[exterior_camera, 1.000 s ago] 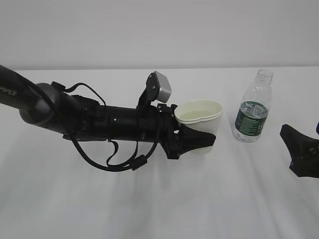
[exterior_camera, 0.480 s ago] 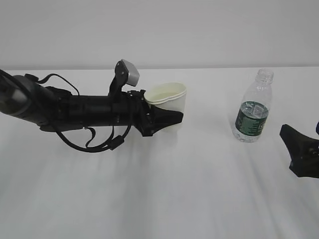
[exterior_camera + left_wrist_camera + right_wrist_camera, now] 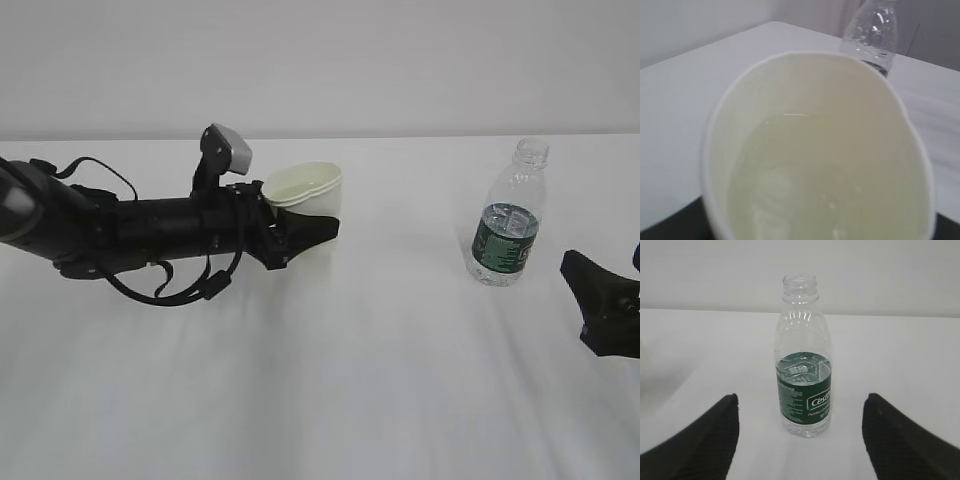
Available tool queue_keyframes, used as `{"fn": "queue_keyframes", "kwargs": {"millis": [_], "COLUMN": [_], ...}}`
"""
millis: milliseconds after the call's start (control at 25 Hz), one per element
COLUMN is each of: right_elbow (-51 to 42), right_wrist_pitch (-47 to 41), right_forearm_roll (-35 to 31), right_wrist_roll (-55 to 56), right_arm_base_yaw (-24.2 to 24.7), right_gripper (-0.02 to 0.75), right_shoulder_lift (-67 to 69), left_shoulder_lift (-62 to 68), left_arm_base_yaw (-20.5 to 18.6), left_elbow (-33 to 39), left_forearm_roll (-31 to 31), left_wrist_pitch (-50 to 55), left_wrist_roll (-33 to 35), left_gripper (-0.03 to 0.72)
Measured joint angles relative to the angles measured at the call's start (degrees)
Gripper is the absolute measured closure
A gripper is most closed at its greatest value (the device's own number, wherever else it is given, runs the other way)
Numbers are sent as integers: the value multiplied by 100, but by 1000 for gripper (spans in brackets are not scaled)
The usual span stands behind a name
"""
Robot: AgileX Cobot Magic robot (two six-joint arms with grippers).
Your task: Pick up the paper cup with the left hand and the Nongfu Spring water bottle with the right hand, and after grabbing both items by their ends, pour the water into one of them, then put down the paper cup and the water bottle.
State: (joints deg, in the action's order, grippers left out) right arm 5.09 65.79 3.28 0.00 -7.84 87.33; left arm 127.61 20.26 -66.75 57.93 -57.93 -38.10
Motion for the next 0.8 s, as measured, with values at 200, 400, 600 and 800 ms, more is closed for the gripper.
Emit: {"fn": "queue_keyframes", "kwargs": {"millis": [200, 400, 600, 800], "right_elbow": [0, 0, 0, 0], "right_wrist_pitch": [0, 0, 0, 0], "right_forearm_roll": [0, 0, 40, 49], "right_wrist_roll": [0, 0, 0, 0], "right_arm_base_yaw": [0, 0, 0, 0], "right_gripper": [162, 162, 162, 162], "right_shoulder_lift": [0, 0, 0, 0], "left_shoulder_lift": [0, 0, 0, 0], "left_arm_base_yaw": [-175, -292, -381, -481], "left_elbow": [197, 449, 865, 1317], "left_forearm_roll": [-291, -699, -1410, -2378], "left_wrist_pitch": [-33, -110, -203, -583], "left_wrist_roll": [224, 581, 1099, 1585], "left_gripper": [259, 259, 259, 259]}}
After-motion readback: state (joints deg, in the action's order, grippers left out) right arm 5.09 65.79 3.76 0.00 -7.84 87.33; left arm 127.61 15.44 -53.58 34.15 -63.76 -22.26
